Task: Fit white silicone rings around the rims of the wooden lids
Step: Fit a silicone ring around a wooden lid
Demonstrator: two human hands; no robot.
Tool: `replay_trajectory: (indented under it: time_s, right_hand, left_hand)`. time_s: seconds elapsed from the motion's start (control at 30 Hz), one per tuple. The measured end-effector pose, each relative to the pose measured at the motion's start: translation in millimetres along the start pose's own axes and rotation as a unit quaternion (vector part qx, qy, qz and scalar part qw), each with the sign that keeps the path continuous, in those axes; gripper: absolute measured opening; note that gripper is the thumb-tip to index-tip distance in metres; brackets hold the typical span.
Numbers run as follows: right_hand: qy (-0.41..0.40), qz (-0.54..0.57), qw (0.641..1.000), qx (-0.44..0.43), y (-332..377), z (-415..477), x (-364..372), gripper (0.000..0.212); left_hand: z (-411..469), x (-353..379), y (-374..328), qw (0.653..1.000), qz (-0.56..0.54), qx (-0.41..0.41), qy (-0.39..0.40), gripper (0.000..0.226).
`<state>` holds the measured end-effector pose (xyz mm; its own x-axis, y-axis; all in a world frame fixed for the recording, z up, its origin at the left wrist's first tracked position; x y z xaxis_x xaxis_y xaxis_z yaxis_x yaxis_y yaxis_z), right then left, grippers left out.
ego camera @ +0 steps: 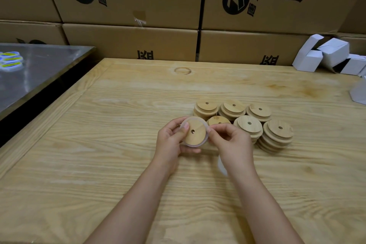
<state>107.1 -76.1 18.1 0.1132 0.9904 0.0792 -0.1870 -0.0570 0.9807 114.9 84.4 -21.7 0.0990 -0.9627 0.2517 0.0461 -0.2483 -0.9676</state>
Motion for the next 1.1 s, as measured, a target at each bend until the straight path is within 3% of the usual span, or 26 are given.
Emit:
replay_trajectory:
  time_s: [0.3,0.5,0.57,0.63,0.8,0.97,1.1]
  right_hand:
    - [0.059,-0.137,0.977,-0.151,30.9,-7.6,16.3,0.018]
    - [0.116,-0.176,0.963,-0.169,29.7,-12.6,28.9,0.025]
    - [0.111,-0.187,0.961,-0.168,28.1,-12.6,27.9,0.024]
    - [0.109,-0.211,0.955,-0.177,27.9,-12.9,28.4,0.026]
    - [0.11,-0.278,0.937,-0.179,24.1,-12.1,29.3,0.028]
    - [0.065,-0.282,0.938,-0.191,32.9,-8.2,16.2,0.018]
    - [0.052,-0.294,0.936,-0.188,33.7,-6.8,11.5,0.016]
  left_hand:
    - [0.7,-4.8,2.7,0.999,-0.025,-0.027,-0.021,0.017]
    - [0.8,-6.3,2.2,0.999,-0.029,-0.032,-0.023,0.014]
    - [0.2,-4.0,0.2,0.999,-0.031,-0.025,-0.007,0.021]
    - [0.0,-1.4,-1.3,0.999,-0.035,-0.019,0.008,0.044]
    - [4.7,-10.5,-2.0,0.997,0.065,0.005,-0.03,0.081]
    - [12.3,-35.9,-11.6,0.983,0.154,0.028,-0.094,0.07]
    - [17.4,-73.7,-26.7,0.925,0.318,0.047,-0.203,0.072]
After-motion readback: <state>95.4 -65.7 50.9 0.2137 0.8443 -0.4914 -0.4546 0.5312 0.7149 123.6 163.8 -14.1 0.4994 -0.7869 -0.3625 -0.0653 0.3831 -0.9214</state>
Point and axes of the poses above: each hand's wrist, its own z-axis towards the middle knuckle, its own x-axis out of the palm, y = z × x, the point moved 10 cm from there along z, towards the middle knuckle, and after that the axes turned 11 degrees about z, right-handed, at the moved point
